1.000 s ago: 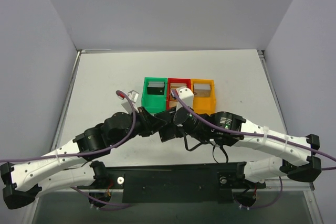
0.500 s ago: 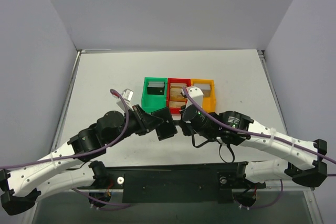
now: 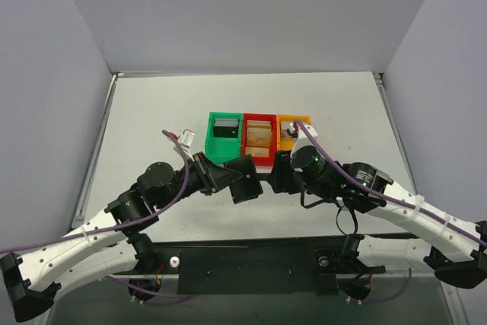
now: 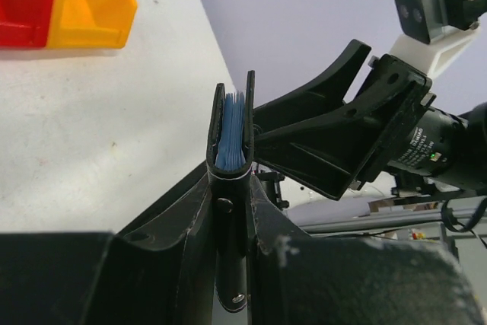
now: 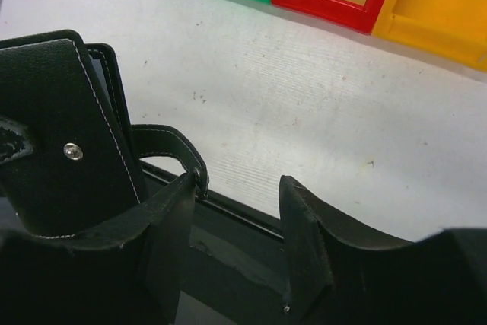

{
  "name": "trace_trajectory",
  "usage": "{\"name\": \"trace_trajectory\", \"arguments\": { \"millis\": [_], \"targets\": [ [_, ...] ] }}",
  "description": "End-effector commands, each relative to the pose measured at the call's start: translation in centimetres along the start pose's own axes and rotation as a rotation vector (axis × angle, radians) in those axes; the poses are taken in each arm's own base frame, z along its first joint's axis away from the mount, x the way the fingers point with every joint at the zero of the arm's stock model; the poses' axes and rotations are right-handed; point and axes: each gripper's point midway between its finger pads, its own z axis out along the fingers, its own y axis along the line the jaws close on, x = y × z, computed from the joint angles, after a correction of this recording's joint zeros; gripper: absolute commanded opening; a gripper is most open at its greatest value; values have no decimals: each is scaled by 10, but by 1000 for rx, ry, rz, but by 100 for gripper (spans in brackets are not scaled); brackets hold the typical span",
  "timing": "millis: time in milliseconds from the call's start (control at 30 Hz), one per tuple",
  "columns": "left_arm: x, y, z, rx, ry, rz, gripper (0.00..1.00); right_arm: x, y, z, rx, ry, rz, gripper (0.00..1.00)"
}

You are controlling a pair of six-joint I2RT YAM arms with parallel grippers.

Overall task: Take the credit cards out of the card holder
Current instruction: Open the card holder.

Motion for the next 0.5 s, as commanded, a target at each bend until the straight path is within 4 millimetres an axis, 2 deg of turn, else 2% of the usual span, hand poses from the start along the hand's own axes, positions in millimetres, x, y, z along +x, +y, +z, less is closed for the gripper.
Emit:
{"name": "trace_trajectory", "arguments": {
  "millis": [0, 167, 200, 467],
  "targets": [
    [-10, -58, -7, 317, 14, 16, 0, -9, -4, -15, -51, -34, 51, 45],
    [-5, -83, -17, 575, 39, -1, 0, -18, -4, -30, -149, -77, 105, 49],
    [-4, -93, -24, 644, 38, 17, 0, -17, -4, -31, -160, -79, 108, 49],
    [9, -120, -52, 933, 69, 130, 0, -22, 10, -51, -326, -112, 156, 53]
  ]
}}
